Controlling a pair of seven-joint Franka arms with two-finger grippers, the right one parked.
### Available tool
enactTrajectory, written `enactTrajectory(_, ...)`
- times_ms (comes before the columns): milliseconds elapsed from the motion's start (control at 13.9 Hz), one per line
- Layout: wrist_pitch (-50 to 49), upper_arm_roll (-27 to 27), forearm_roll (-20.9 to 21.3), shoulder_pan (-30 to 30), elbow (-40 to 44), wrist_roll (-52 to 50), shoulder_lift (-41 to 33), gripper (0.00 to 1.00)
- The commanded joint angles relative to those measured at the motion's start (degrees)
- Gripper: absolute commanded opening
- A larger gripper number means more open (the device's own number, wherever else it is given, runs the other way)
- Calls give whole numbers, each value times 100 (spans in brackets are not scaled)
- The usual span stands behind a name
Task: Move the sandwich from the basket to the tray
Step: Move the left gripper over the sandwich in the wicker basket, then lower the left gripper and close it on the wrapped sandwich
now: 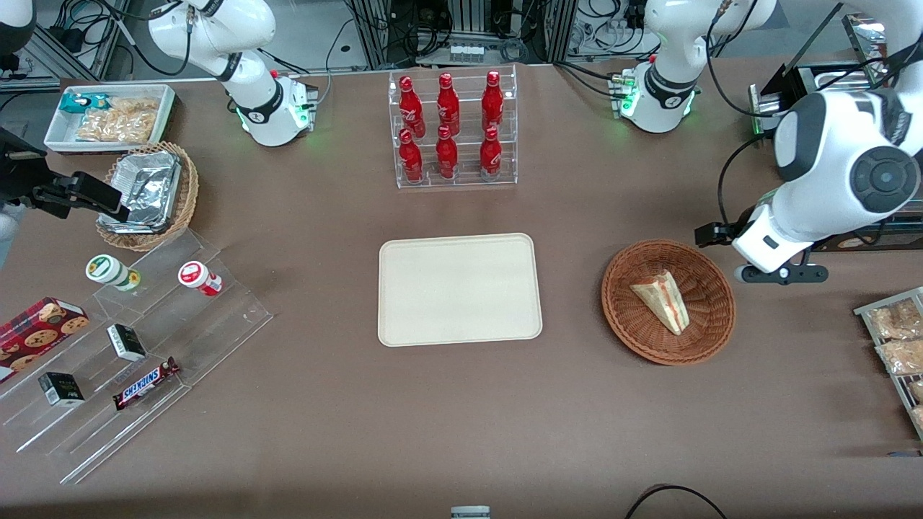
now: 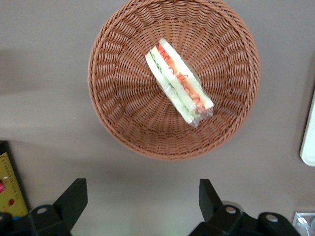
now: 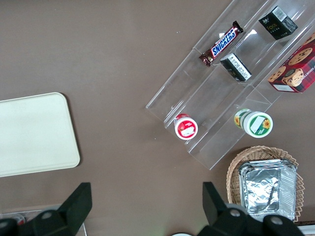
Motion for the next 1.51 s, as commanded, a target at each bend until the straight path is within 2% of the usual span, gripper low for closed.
enactTrajectory(0,881,-26,10,-12,-727,-317,-180,100)
enactTrajectory(216,1735,-26,10,-266,-1168,-1543,-128,100)
enactTrajectory(360,2026,-18,19,-468,-1195,-2607,48,100)
enactTrajectory(648,2527,-26,19,-496,-1134,-4218,452,100)
enactTrajectory(936,2519,-26,10,-487,-817,-4614,961,100)
enactTrajectory(1440,2563,-17,10,-487,-422,-4669,1612,100)
